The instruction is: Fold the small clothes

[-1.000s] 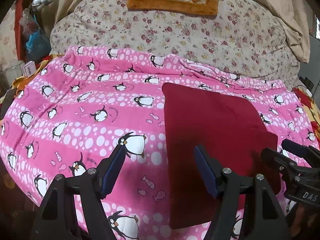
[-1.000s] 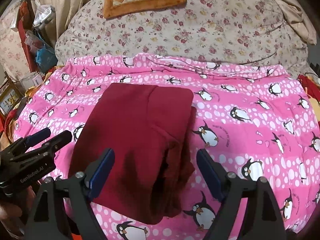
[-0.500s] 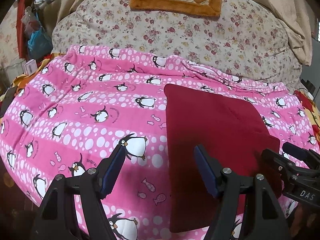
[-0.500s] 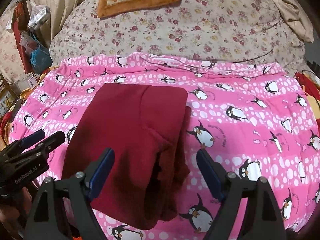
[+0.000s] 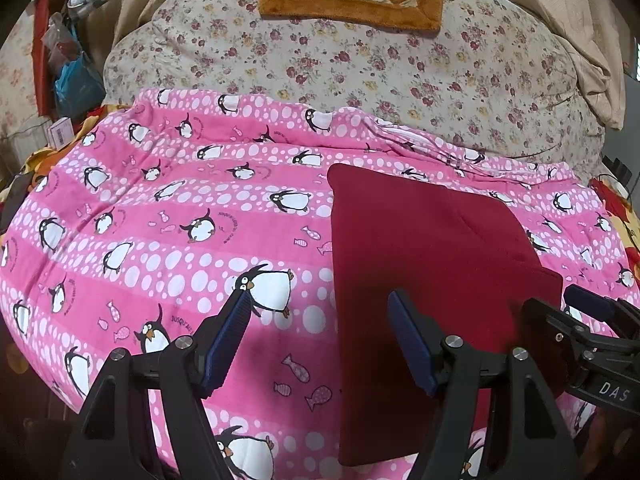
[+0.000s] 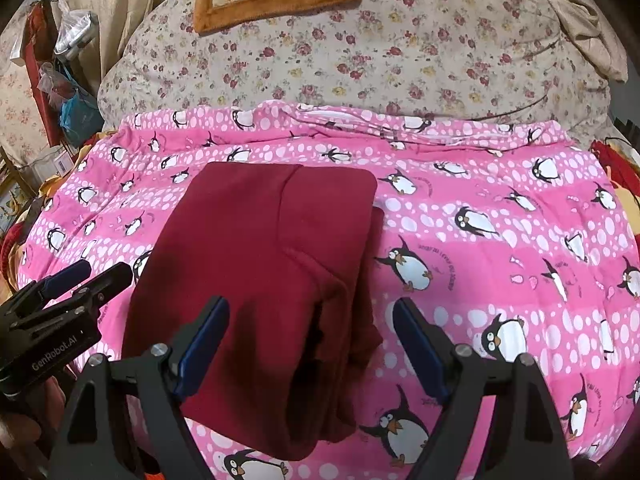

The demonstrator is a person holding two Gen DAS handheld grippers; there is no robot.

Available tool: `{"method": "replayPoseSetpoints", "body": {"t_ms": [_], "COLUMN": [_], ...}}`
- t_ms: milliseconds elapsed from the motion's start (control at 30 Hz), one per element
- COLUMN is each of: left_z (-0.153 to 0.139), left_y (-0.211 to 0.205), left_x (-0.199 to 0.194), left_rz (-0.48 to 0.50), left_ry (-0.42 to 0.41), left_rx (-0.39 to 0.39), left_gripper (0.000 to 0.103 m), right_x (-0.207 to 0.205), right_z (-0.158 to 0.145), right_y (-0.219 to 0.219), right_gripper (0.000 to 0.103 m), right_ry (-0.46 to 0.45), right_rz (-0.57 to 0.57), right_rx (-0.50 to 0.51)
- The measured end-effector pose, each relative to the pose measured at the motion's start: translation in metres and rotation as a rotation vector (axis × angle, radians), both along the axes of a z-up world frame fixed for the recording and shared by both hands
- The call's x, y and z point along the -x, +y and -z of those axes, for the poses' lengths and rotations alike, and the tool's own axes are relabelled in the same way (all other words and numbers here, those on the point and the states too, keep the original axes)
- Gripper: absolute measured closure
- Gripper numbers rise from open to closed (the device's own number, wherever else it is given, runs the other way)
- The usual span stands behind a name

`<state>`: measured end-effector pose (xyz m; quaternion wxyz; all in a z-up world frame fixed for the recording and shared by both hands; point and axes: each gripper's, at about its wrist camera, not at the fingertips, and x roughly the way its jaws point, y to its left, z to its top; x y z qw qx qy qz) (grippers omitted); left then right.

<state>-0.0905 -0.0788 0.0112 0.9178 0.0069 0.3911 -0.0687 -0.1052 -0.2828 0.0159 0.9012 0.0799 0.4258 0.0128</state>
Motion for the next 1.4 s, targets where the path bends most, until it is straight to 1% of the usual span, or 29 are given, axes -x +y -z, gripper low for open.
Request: {"method": "replayPoseSetpoints", "body": {"t_ms": [1400], "left_z": [0.01], "left_y": [0.0], "left_x": [-0.003], "left_rz": [0.003], "left_ry": [0.027], "left_rx": [0.004], "left_gripper": [0.051], "right_x": [-0.004], "right_z": [0.011], "right_y": [-0.001], "right_gripper": [0.016], "right_ry": [0.033], "right_rz": [0.004], "right_rx": [-0.03]}}
